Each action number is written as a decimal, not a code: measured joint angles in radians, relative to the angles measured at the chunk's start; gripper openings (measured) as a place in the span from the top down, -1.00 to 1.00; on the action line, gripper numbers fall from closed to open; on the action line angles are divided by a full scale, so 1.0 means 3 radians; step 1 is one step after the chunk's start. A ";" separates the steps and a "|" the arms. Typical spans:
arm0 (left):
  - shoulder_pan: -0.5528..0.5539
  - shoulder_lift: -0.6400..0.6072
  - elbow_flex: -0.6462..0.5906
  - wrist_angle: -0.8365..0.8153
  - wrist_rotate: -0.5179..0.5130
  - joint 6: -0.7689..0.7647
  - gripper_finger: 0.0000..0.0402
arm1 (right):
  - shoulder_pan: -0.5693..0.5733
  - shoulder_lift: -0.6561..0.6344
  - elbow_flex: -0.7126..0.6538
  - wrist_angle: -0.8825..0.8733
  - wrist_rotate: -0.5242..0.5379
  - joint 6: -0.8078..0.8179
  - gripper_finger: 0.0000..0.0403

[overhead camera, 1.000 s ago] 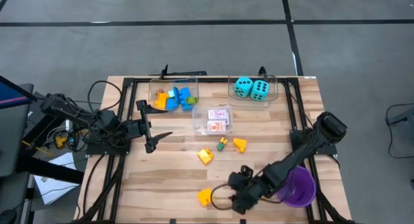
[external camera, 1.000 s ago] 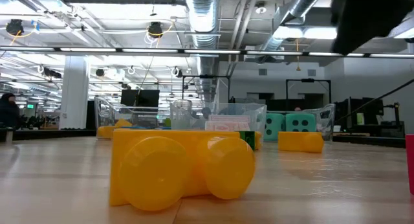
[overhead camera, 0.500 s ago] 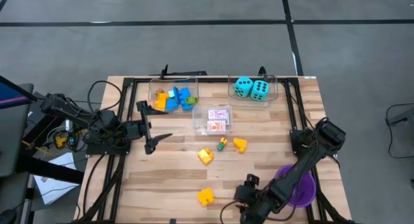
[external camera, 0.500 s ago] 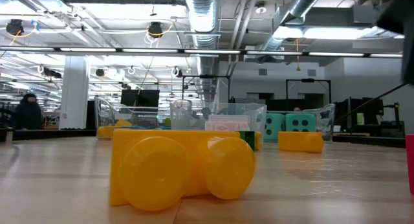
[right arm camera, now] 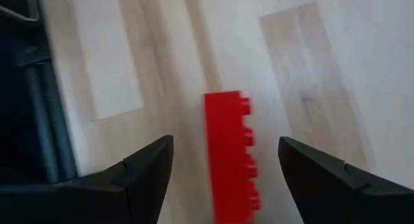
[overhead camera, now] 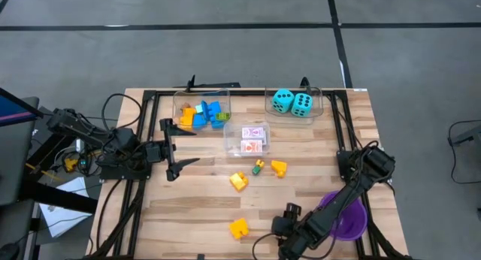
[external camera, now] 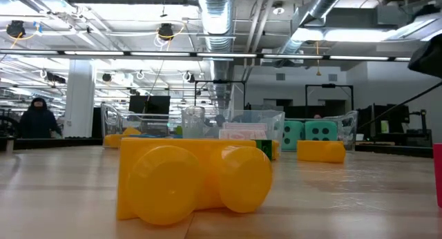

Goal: Pick & Place Toys
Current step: Put the red game piece into the top left transparent bin, then put the yellow game piece into the top left transparent bin

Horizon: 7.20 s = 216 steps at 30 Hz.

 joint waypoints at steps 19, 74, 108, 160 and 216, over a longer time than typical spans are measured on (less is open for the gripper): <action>0.0001 0.0008 0.0000 -0.0003 0.0000 -0.0114 -0.70 | -0.0071 0.0005 -0.0003 -0.0191 -0.0144 0.0101 0.07; -0.0206 0.1587 0.0357 0.0208 0.0265 -0.0367 -0.70 | -0.0715 -0.0132 0.1530 -0.1173 0.2659 -0.2860 0.67; -0.0071 0.2168 0.0367 0.1002 -0.0351 -0.0640 -0.19 | -0.0897 -0.0116 0.1530 -0.0554 0.2651 -0.3705 0.67; 0.1519 0.1510 -0.0159 -0.1800 -0.2122 -0.3598 0.57 | -0.0956 -0.0113 0.1531 -0.1972 0.3537 -0.2137 -0.16; 0.1830 0.1059 -0.0980 -0.0153 -0.1631 -0.3297 -0.22 | -0.1015 -0.0116 0.1531 -0.1982 0.3464 -0.2068 -0.16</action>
